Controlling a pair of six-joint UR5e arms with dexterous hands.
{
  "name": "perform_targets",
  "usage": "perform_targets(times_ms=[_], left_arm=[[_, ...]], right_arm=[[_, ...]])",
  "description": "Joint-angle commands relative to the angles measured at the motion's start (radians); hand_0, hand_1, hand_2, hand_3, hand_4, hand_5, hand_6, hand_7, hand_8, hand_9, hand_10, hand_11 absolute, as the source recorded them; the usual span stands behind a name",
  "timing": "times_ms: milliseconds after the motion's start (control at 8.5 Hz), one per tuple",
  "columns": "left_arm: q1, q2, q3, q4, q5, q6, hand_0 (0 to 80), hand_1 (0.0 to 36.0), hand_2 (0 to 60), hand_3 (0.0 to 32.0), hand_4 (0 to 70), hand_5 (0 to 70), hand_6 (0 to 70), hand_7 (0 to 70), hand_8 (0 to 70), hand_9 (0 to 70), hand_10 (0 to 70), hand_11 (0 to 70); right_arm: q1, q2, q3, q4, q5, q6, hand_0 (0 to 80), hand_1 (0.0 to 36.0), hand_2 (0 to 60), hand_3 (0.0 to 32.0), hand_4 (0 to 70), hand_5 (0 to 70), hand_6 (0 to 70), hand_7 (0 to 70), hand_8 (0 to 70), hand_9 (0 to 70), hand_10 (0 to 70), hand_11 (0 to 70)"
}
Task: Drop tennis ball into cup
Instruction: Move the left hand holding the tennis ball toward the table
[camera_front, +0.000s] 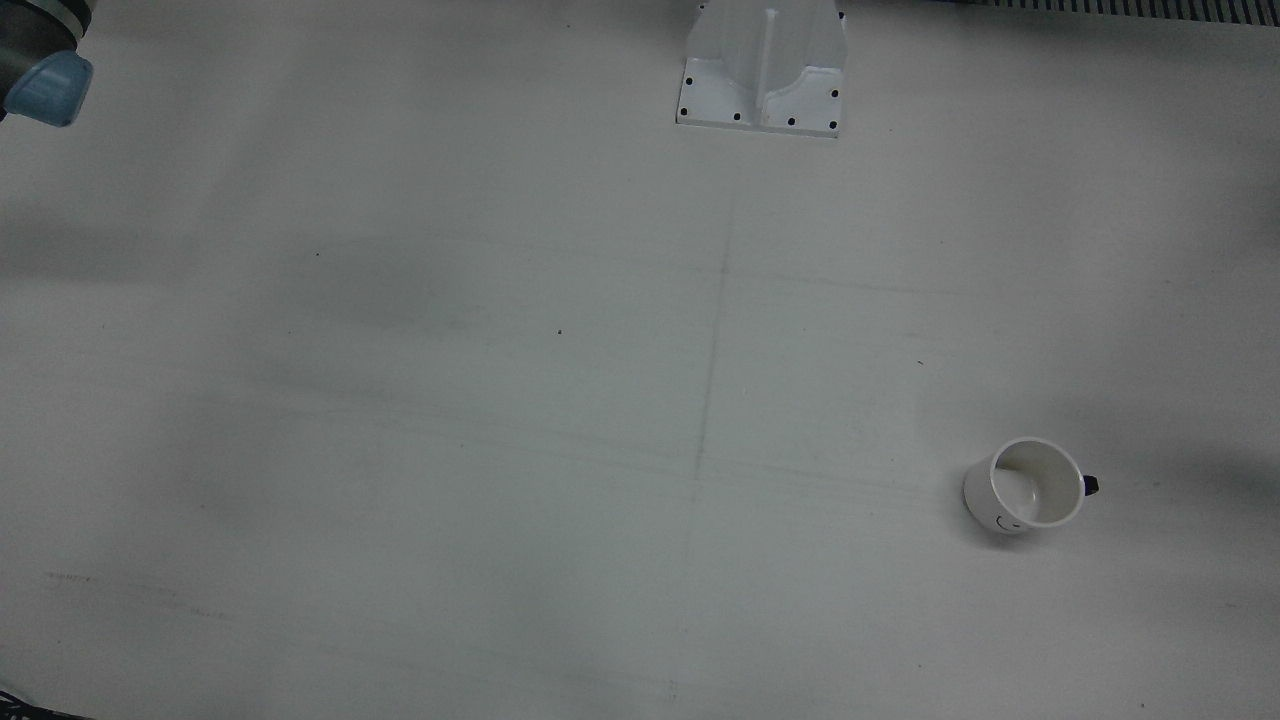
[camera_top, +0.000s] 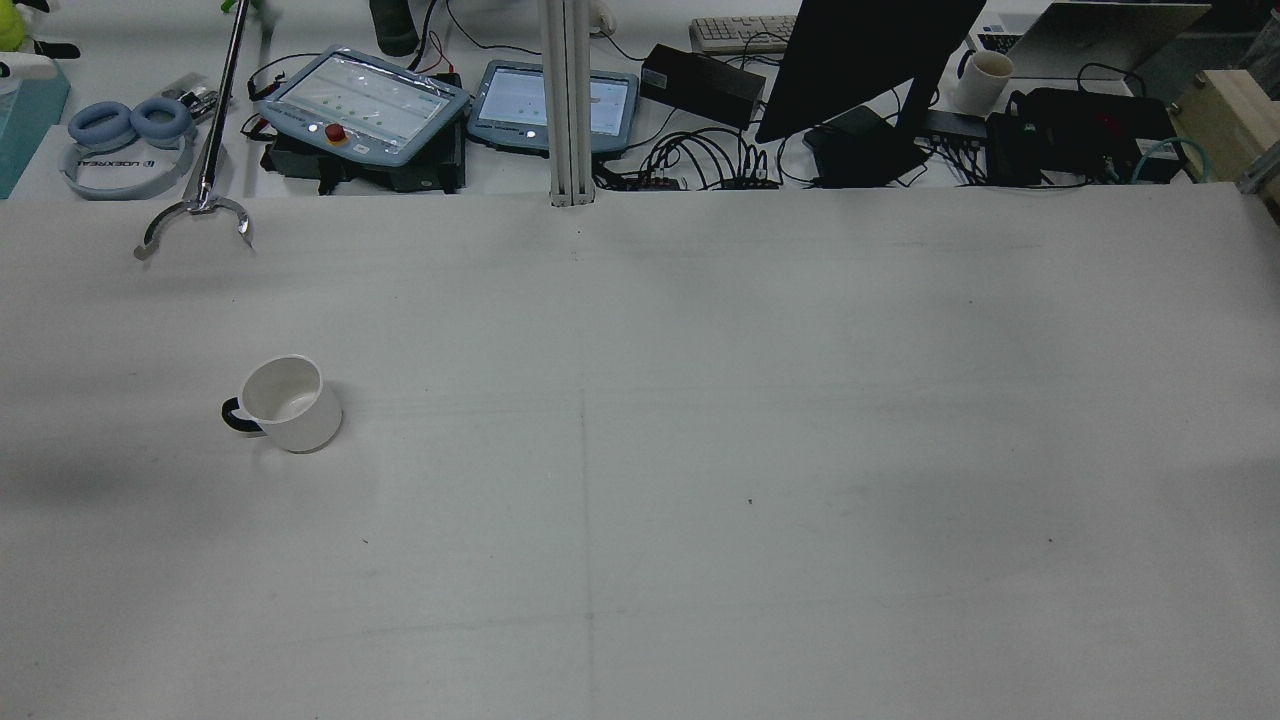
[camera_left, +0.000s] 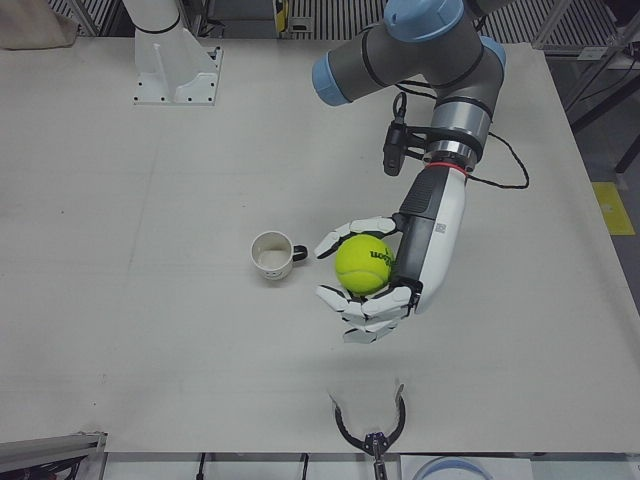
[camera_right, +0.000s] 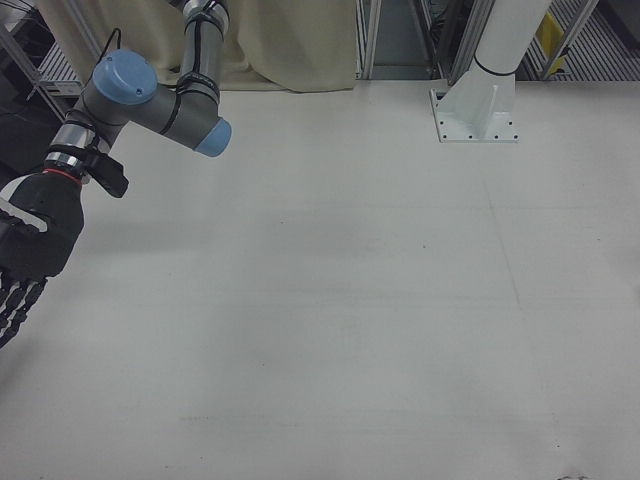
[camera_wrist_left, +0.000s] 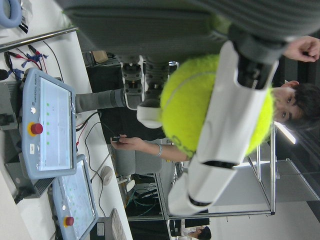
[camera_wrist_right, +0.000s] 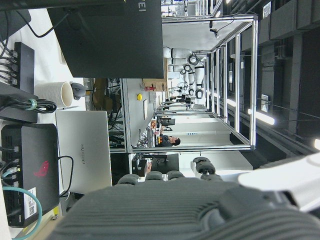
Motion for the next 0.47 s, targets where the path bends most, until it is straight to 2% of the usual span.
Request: perform_targets(times_ms=[0,118,353], left_arm=[[0.098,0.017,-0.085,0.012,0.009,-0.008,80.0,36.0,22.9,0.0,55.1,30.0,70.0,70.0,63.1,70.0,11.9,21.1],[0.128,0.017,-0.099,0.002,0.010,-0.008,80.0,36.0,21.6,0.0,55.6,27.1,70.0,70.0,63.9,70.0,12.1,21.4],[0.171,0.017,-0.102,-0.014,0.010,-0.006,80.0,36.0,23.0,0.0,55.8,28.6,70.0,70.0,63.2,70.0,12.3,21.6]], right_arm=[[0.000,0.000,0.000,0.000,0.000,0.000,0.0,0.0,0.0,0.0,0.0,0.0,0.0,0.0,0.0,0.0,0.0,0.0],[0.000,0.000,0.000,0.000,0.000,0.000,0.0,0.0,0.0,0.0,0.0,0.0,0.0,0.0,0.0,0.0,0.0,0.0],[0.000,0.000,0.000,0.000,0.000,0.000,0.0,0.0,0.0,0.0,0.0,0.0,0.0,0.0,0.0,0.0,0.0,0.0]])
